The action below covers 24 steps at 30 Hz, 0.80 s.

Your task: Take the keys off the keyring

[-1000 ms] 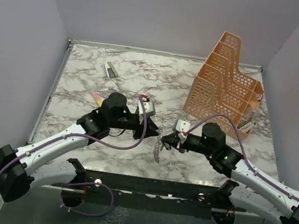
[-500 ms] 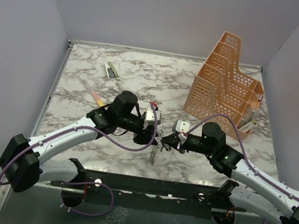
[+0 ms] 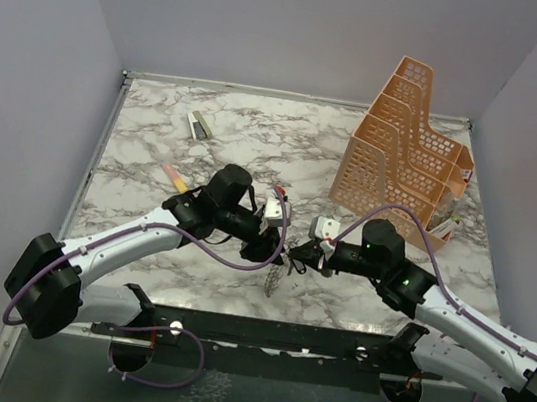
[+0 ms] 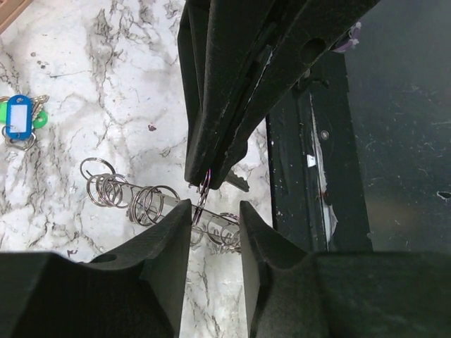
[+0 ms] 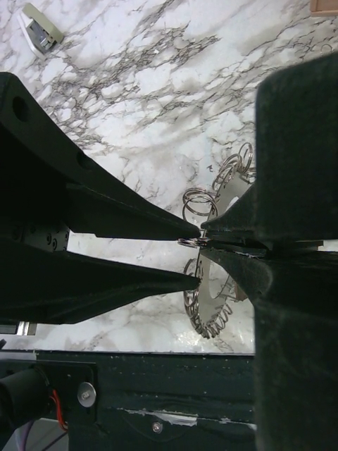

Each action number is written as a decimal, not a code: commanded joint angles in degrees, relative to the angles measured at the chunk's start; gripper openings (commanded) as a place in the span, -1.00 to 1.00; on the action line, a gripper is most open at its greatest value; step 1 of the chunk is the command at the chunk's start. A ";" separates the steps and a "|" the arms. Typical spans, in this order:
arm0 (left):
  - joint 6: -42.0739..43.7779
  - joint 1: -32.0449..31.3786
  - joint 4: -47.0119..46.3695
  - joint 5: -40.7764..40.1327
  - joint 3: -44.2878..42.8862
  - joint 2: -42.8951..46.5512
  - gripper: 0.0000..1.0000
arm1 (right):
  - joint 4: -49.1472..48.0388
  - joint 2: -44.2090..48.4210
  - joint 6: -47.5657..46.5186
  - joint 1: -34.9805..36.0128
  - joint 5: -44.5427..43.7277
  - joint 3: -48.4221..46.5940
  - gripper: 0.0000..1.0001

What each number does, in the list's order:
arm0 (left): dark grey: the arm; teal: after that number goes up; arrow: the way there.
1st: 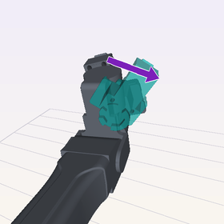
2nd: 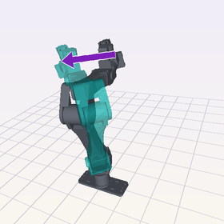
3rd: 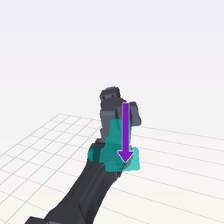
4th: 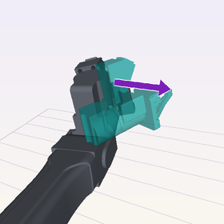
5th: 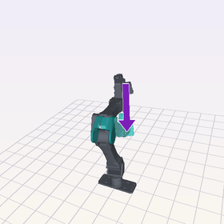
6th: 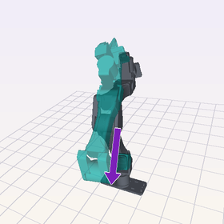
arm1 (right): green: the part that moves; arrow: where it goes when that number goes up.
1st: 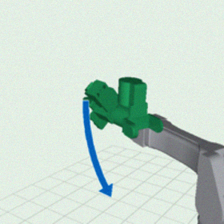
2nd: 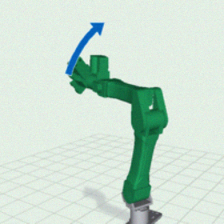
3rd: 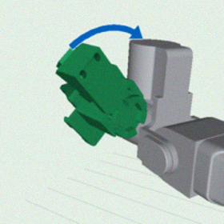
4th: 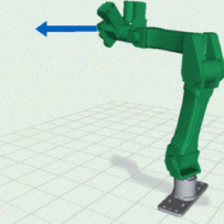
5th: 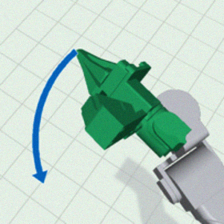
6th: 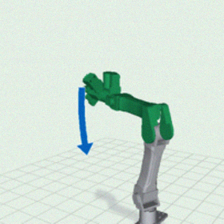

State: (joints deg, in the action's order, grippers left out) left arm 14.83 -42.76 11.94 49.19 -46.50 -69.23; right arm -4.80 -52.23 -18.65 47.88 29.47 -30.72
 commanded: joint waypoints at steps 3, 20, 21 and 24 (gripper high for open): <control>-0.29 0.12 -1.46 4.81 -2.01 -1.06 -0.52 | -1.87 -0.59 -0.08 -0.09 1.99 -2.44 -0.99; -1.79 0.11 -1.73 -2.01 -0.09 2.25 -1.00 | -5.79 2.83 4.91 -0.08 -11.63 2.26 -0.99; -2.43 0.11 -1.93 -4.13 0.10 2.59 -1.00 | -5.95 2.46 5.61 -0.07 -13.53 2.44 -0.99; -4.50 0.09 -2.46 -13.46 0.56 3.67 -0.90 | -6.16 -0.27 8.09 -0.07 -19.50 2.53 -0.99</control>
State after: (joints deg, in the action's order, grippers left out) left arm 13.04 -42.76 10.74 47.77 -46.59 -67.94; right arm -8.99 -50.02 -14.61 47.88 20.51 -29.12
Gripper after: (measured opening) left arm 0.003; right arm 0.014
